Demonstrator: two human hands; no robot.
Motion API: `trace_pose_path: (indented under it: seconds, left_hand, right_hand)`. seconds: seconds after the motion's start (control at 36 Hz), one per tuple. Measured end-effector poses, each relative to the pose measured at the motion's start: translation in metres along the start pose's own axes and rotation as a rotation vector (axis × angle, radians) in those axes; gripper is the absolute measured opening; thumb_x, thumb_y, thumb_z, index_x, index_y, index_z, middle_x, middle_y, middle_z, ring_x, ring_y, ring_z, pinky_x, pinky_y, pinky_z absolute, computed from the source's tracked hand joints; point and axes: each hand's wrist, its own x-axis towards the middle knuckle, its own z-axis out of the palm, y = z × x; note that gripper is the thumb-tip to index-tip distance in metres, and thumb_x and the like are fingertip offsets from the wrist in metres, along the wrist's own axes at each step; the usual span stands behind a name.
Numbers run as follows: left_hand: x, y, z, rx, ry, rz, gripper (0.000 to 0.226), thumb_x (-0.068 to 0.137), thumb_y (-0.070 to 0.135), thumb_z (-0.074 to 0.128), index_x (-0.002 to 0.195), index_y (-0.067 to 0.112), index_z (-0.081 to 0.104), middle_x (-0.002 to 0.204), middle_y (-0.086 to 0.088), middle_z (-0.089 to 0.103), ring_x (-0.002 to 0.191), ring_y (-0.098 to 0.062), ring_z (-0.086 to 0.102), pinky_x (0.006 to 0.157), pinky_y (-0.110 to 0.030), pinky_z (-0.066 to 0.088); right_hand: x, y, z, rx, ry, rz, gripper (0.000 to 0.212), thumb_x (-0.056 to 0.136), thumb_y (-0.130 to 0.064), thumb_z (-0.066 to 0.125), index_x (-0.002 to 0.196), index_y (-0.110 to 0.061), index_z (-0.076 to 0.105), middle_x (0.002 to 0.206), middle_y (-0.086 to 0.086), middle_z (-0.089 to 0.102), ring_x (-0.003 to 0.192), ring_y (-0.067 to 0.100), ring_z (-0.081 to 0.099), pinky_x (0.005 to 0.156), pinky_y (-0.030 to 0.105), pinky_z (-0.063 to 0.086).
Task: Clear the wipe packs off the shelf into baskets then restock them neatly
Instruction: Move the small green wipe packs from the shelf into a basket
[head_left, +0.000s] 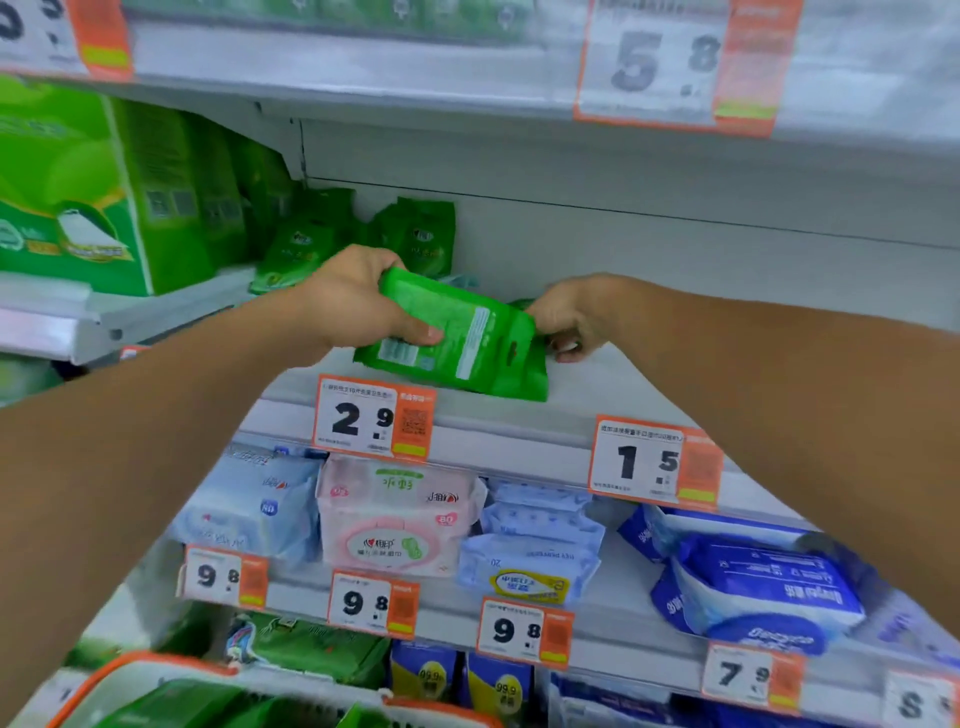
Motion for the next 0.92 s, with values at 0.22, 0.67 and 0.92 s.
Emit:
trace_pose_path:
  seconds: [0.22, 0.67, 0.92]
  left_hand:
    - [-0.006, -0.026, -0.015, 0.509, 0.021, 0.133, 0.034, 0.072, 0.027, 0.085, 0.084, 0.018, 0.054, 0.095, -0.004, 0.063, 0.084, -0.024, 0.058, 0.065, -0.030, 0.045]
    - [0.017, -0.012, 0.013, -0.379, -0.104, -0.319, 0.037, 0.073, -0.007, 0.079, 0.106, -0.003, 0.062, 0.111, -0.023, 0.070, 0.094, -0.034, 0.072, 0.080, -0.038, 0.060]
    - [0.024, 0.002, 0.034, -1.006, -0.119, -0.365, 0.033, 0.097, 0.012, 0.050, 0.127, 0.011, 0.063, 0.111, -0.011, 0.074, 0.093, -0.027, 0.074, 0.071, -0.043, 0.061]
  right_hand:
    - [-0.005, 0.015, -0.017, -0.408, 0.224, -0.081, 0.054, 0.089, -0.063, 0.058, 0.088, -0.009, 0.060, 0.081, 0.012, 0.064, 0.064, 0.024, 0.058, 0.064, 0.029, 0.051]
    - [-0.015, 0.030, -0.029, -0.263, -0.026, -0.223, 0.059, 0.051, -0.046, 0.090, 0.089, -0.008, 0.065, 0.076, 0.004, 0.056, 0.068, 0.019, 0.054, 0.060, 0.026, 0.040]
    - [-0.039, 0.013, -0.007, 0.771, -0.251, -0.393, 0.023, 0.095, -0.020, 0.064, 0.109, -0.003, 0.068, 0.109, 0.011, 0.075, 0.093, 0.019, 0.073, 0.086, 0.032, 0.060]
